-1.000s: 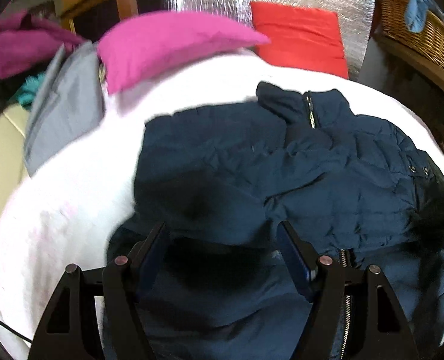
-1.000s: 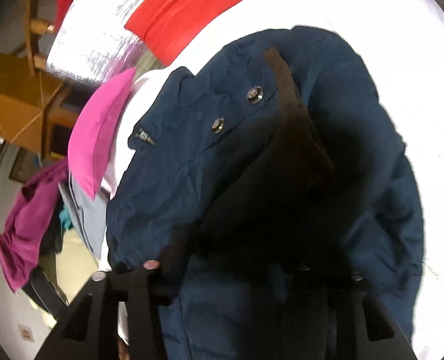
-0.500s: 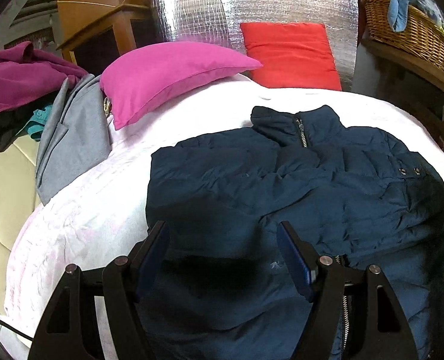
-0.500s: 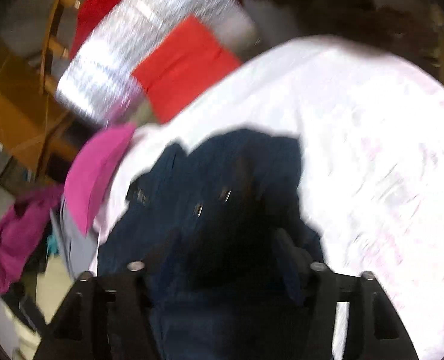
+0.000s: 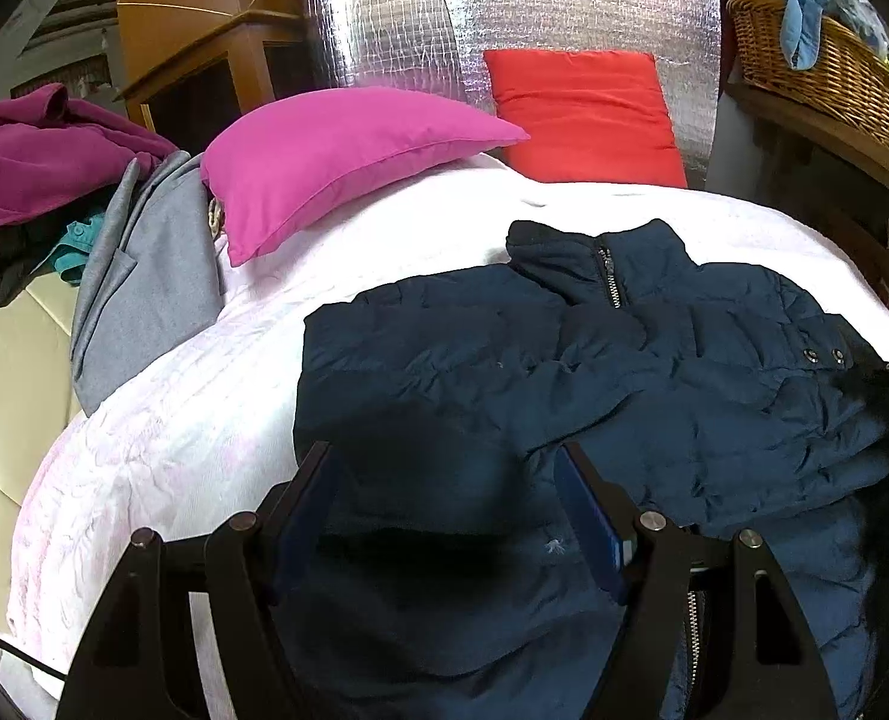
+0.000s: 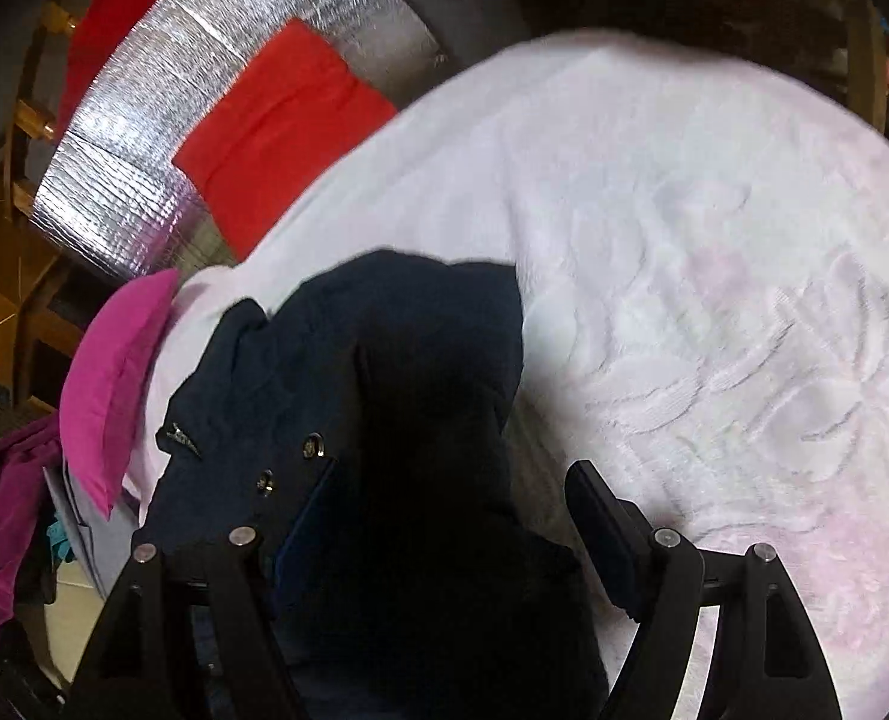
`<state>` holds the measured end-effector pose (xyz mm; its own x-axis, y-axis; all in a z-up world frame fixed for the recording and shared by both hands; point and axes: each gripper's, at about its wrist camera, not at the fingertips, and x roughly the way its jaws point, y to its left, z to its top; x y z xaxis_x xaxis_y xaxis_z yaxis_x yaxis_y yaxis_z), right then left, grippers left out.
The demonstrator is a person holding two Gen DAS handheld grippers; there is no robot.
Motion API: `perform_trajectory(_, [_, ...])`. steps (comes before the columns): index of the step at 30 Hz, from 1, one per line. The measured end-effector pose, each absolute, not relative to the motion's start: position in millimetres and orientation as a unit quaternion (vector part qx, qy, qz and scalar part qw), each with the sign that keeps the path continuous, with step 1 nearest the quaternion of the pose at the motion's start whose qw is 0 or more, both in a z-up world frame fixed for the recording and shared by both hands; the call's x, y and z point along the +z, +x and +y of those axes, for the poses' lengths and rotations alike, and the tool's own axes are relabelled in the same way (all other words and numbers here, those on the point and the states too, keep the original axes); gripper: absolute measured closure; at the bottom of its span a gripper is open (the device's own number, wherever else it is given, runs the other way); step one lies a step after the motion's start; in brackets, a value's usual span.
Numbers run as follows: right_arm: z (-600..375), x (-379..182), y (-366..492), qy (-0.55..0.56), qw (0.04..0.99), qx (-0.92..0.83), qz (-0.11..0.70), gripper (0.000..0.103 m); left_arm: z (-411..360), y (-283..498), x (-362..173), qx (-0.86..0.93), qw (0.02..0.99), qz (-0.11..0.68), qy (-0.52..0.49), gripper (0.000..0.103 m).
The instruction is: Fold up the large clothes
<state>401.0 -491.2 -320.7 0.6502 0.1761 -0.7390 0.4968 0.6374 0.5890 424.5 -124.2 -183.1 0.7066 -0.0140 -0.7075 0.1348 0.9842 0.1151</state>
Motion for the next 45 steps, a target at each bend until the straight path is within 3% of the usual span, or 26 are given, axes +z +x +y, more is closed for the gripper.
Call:
perform_trajectory(7, [-475.6, -325.0, 414.3, 0.407, 0.811, -0.077, 0.414, 0.024, -123.6, 427.1, -183.8, -0.04, 0.92, 0.382, 0.08, 0.029])
perform_trajectory(8, [-471.9, -323.5, 416.1, 0.398, 0.815, -0.074, 0.414, 0.026, -122.7, 428.4, -184.0, -0.04, 0.919, 0.383, 0.08, 0.029])
perform_trajectory(10, [-465.0, -319.2, 419.9, 0.38, 0.824, -0.07, 0.415, 0.045, -118.5, 433.9, -184.2, -0.05, 0.916, 0.392, 0.073, 0.029])
perform_trajectory(13, [-455.7, -306.4, 421.1, 0.348, 0.842, -0.069, 0.407, 0.053, -93.4, 448.9, -180.4, -0.061, 0.912, 0.405, 0.023, 0.028])
perform_trajectory(17, [-461.9, -309.7, 422.3, 0.357, 0.838, -0.061, 0.408, 0.053, -35.5, 475.6, -180.0, -0.045, 0.907, 0.412, -0.076, 0.017])
perform_trajectory(25, [-478.0, -326.8, 429.1, 0.429, 0.808, -0.036, 0.401, 0.027, 29.0, 523.3, -232.3, -0.037, 0.837, 0.501, -0.216, 0.017])
perform_trajectory(29, [-474.3, -331.0, 438.2, 0.421, 0.812, -0.026, 0.404, 0.028, 16.2, 535.0, -255.0, -0.098, 0.798, 0.539, -0.249, 0.017])
perform_trajectory(32, [-467.8, -329.1, 445.2, 0.398, 0.819, -0.024, 0.413, 0.044, 2.4, 536.9, -256.4, -0.131, 0.797, 0.536, -0.246, 0.017])
perform_trajectory(34, [-463.8, -327.4, 448.3, 0.388, 0.824, -0.026, 0.413, 0.052, -3.4, 537.3, -256.8, -0.14, 0.801, 0.527, -0.247, 0.023])
perform_trajectory(37, [-457.6, -322.4, 450.1, 0.362, 0.838, -0.035, 0.407, 0.059, -4.3, 537.4, -258.4, -0.135, 0.807, 0.519, -0.247, 0.046])
perform_trajectory(38, [-454.2, -319.6, 450.6, 0.349, 0.845, -0.039, 0.404, 0.06, -1.3, 537.2, -257.6, -0.135, 0.808, 0.514, -0.253, 0.06])
perform_trajectory(39, [-449.7, -314.4, 450.8, 0.33, 0.854, -0.045, 0.399, 0.063, 1.1, 536.1, -256.8, -0.135, 0.808, 0.511, -0.261, 0.068])
perform_trajectory(42, [-443.6, -299.2, 446.8, 0.301, 0.878, -0.048, 0.368, 0.068, 1.2, 530.5, -242.9, -0.138, 0.825, 0.481, -0.263, 0.079])
perform_trajectory(45, [-438.1, -281.8, 438.9, 0.287, 0.9, -0.048, 0.325, 0.069, -5.2, 520.2, -228.7, -0.135, 0.846, 0.459, -0.237, 0.083])
